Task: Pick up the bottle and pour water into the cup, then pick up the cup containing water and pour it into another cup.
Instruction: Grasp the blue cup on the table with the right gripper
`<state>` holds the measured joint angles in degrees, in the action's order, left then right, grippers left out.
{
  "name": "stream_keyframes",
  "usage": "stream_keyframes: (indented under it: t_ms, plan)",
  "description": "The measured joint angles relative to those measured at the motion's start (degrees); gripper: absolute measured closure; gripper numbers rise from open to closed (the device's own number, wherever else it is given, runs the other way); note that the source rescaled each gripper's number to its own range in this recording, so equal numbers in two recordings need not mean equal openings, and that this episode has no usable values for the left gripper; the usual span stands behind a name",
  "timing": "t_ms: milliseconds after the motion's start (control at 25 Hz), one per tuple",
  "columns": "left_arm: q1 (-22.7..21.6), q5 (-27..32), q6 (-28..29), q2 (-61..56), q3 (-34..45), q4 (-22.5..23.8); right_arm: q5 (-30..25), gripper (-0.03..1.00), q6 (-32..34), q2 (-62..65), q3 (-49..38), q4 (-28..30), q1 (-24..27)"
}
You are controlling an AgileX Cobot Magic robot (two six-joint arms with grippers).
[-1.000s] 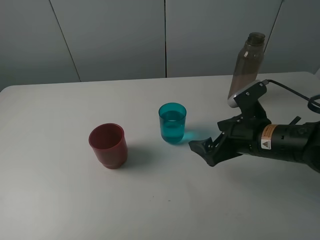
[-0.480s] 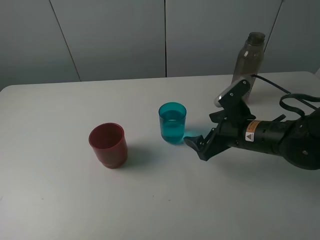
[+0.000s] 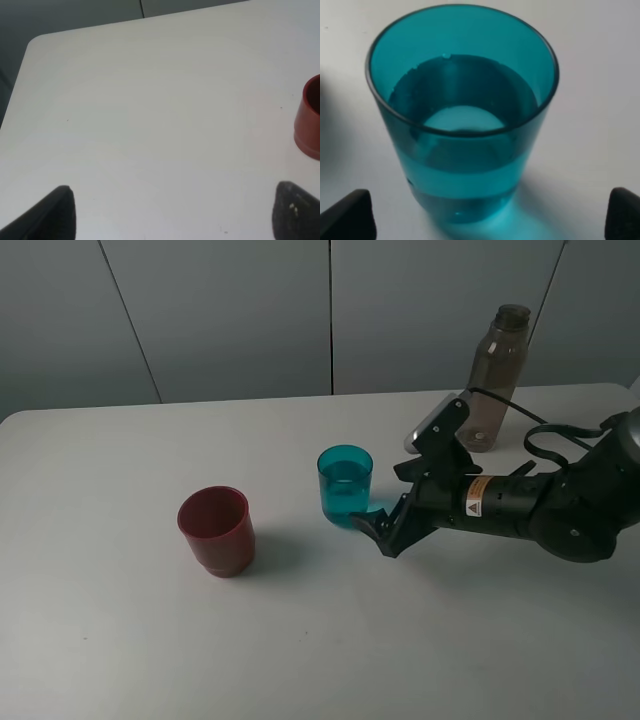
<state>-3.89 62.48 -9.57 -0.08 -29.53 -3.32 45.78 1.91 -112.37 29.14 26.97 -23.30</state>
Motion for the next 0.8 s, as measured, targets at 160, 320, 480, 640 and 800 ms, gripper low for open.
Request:
stream_keyframes:
  t_ms: [160, 320, 480, 640, 800]
  plan:
    - [0.0, 0.0, 0.0, 0.0, 0.0, 0.0, 0.7, -0.03, 1.2, 0.0, 0.0, 1.1, 0.0]
    - [0.0, 0.0, 0.1, 0.0, 0.0, 0.0, 3.8, -0.03, 1.8, -0.1, 0.0, 1.3, 0.0]
    - [0.0, 0.0, 0.1, 0.0, 0.0, 0.0, 5.7, -0.03, 2.2, -0.2, 0.0, 1.6, 0.0]
    - [0.0, 0.0, 0.1, 0.0, 0.0, 0.0, 6.0, -0.03, 3.4, -0.8, 0.7, 1.1, -0.6]
    - [0.0, 0.0, 0.1, 0.0, 0.0, 0.0, 6.2, -0.03, 4.7, -2.4, 2.7, 1.0, -0.6]
